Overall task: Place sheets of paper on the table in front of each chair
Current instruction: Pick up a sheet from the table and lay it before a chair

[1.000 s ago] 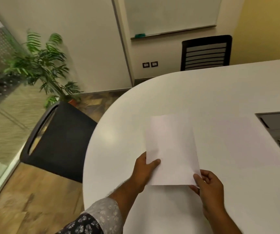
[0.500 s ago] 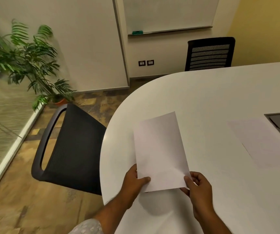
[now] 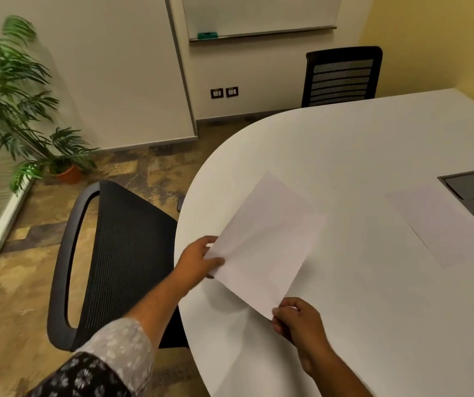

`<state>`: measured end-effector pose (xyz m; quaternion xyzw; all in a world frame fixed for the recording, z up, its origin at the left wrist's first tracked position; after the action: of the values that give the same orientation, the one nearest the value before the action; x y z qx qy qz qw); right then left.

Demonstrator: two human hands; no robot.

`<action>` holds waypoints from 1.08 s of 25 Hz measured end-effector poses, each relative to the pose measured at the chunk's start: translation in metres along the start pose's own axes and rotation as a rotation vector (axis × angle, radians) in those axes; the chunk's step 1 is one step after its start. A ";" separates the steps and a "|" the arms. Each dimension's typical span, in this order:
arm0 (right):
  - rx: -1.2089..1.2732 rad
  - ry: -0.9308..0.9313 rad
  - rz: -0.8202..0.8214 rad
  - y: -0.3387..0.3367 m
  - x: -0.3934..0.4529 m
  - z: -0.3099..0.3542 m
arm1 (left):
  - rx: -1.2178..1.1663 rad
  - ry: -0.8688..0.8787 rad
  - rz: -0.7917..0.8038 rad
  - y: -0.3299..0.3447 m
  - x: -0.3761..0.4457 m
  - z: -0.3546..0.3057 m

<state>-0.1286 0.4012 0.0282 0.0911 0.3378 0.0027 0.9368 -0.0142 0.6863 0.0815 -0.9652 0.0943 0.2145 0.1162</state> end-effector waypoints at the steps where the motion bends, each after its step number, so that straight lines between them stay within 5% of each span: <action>1: 0.043 0.030 -0.006 0.013 0.002 -0.005 | -0.068 -0.007 -0.026 -0.009 0.009 0.002; 7: 0.327 0.140 -0.106 0.074 0.026 -0.032 | -0.620 -0.188 -0.219 0.001 0.033 0.057; 15: 0.096 0.261 -0.046 0.090 0.060 -0.043 | -0.395 -0.234 -0.156 0.039 0.025 0.108; 22: -1.096 -0.207 -0.100 0.046 0.079 0.016 | -0.149 -0.302 -0.138 -0.001 0.056 0.121; 27: -1.476 -0.118 0.076 0.036 0.110 0.010 | 0.098 -0.340 -0.220 -0.013 0.046 0.136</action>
<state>-0.0349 0.4426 -0.0275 -0.5509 0.1938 0.2565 0.7701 -0.0239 0.7289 -0.0559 -0.9128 -0.0224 0.3554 0.1998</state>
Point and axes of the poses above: each hand's wrist, its own x-axis towards the middle knuckle, its own y-axis out of the palm, z = x × y, the point moved 9 cm from there along x, towards the middle knuckle, and after that the axes turned 9 degrees about z, right-handed, at the moved point
